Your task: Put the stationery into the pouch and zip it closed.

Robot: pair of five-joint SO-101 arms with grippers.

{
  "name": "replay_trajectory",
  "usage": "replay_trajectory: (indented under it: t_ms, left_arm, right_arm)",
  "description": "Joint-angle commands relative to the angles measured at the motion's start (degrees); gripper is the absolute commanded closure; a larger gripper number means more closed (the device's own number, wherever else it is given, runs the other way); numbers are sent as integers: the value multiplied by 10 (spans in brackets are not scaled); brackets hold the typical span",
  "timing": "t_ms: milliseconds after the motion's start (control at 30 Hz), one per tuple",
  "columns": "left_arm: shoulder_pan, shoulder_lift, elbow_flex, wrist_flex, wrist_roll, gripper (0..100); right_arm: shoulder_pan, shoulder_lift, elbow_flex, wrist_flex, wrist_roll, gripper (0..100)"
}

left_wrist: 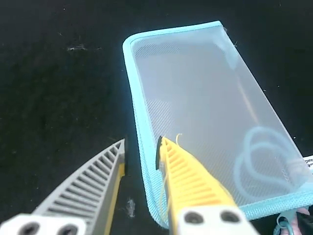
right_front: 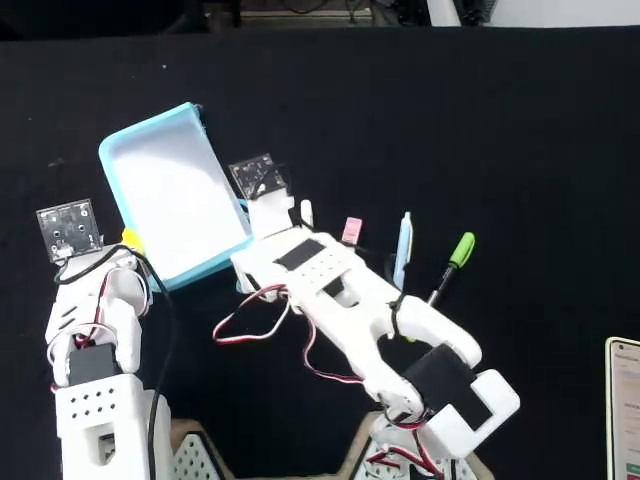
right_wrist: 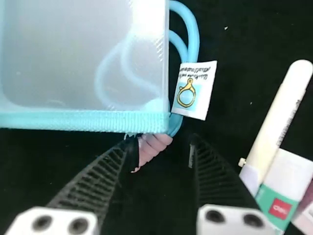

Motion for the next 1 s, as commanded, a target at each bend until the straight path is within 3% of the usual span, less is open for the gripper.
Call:
replay_trajectory:
  t_ms: [0, 300, 567, 733, 967]
  left_arm:
    - [7, -8, -12, 2, 2, 880]
    - [7, -8, -12, 2, 3, 880]
    - [7, -8, -13, 2, 3, 880]
    - [3, -8, -12, 4, 3, 880]
    - [2, -8, -12, 4, 3, 880]
  right_arm:
    - [5, 22, -36, 5, 0, 835]
    - [5, 92, -133, 86, 0, 835]
    - [-9, 103, -146, 98, 4, 837]
    - [-6, 109, -170, 142, 5, 910]
    - [37, 171, -246, 226, 4, 854]
